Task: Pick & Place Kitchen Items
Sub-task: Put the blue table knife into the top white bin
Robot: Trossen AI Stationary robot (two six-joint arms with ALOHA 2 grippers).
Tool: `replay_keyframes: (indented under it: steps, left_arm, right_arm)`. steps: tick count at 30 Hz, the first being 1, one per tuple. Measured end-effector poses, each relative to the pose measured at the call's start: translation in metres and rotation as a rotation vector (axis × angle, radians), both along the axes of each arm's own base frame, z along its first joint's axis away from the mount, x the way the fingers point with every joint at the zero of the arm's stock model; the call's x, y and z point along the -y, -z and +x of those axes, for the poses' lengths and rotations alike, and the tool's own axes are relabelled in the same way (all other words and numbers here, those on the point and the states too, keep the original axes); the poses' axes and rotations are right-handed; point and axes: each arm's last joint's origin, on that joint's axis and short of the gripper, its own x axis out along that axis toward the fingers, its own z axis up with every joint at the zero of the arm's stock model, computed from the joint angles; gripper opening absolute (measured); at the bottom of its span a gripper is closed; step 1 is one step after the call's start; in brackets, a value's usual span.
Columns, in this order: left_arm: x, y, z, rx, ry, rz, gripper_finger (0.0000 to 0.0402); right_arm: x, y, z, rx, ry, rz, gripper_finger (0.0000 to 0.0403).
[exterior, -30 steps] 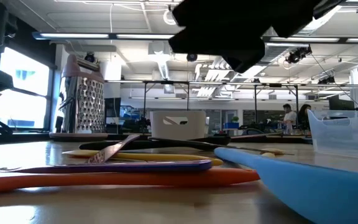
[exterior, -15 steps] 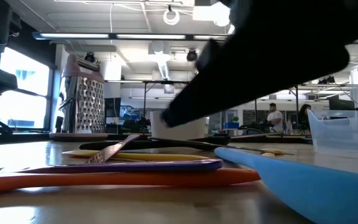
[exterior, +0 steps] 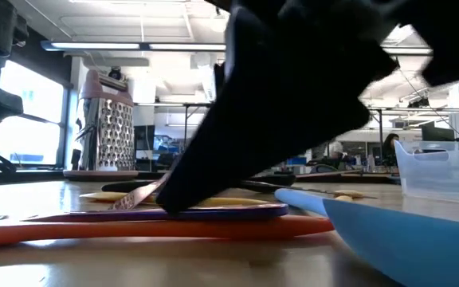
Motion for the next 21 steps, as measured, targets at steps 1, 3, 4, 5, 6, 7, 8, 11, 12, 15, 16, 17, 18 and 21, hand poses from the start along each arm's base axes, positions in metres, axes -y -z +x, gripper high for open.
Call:
replay_keyframes:
  steps: [1,3,4,5,6,7,8,11,12,15,16,17,18,21]
  left_arm:
    - [0.000,0.000,0.000,0.001,0.000,0.000,0.0079]
    - [0.000,0.000,0.000,0.001,0.001,0.000,0.0079]
    - [0.000,0.000,0.000,0.001,0.002,0.000,0.0079]
    - [0.000,0.000,0.000,0.001,0.004,0.001,0.0079]
    - [0.000,0.000,0.000,0.002,0.005,0.001,0.0079]
    - [0.000,0.000,0.000,0.002,0.006,0.002,0.0079]
    - [0.000,0.000,0.000,0.002,0.007,0.002,0.0079]
    - [0.000,0.000,0.000,0.002,0.007,0.002,0.0079]
    - [0.000,0.000,0.000,0.002,0.007,0.002,0.0079]
    - [0.000,0.000,0.000,0.002,0.007,0.002,0.0079]
    - [0.000,0.000,0.000,0.002,0.007,0.002,0.0079]
    - [0.000,0.000,0.000,0.002,0.007,0.002,0.0079]
    - [0.000,0.000,0.000,0.002,0.007,0.002,0.0079]
    - [0.000,0.000,0.000,0.003,0.007,0.002,0.0079]
  right_arm:
    - [0.000,0.000,0.000,-0.002,0.002,-0.004,0.0140]
    - [0.001,0.002,-0.002,-0.019,0.002,-0.013,0.0140]
    - [0.001,0.002,-0.002,-0.022,0.008,-0.010,0.0140]
    - [0.001,0.002,-0.002,-0.028,0.012,-0.007,0.0140]
    - [0.002,0.003,-0.002,-0.038,0.012,-0.003,0.0140]
    - [0.003,0.003,-0.003,-0.053,0.015,0.004,0.0140]
    - [0.004,0.004,-0.003,-0.070,0.018,0.014,0.0140]
    - [0.010,0.008,-0.002,-0.119,0.048,0.053,0.0140]
    - [0.011,0.008,-0.002,-0.130,0.050,0.058,0.0140]
    - [0.013,0.008,-0.001,-0.139,0.053,0.058,0.0140]
    - [0.013,0.008,-0.001,-0.135,0.053,0.059,0.0140]
    - [0.013,0.008,-0.001,-0.129,0.052,0.062,0.0139]
    - [0.012,0.007,0.000,-0.125,0.049,0.067,0.0137]
    - [0.012,0.007,0.000,-0.131,0.041,0.078,0.0117]
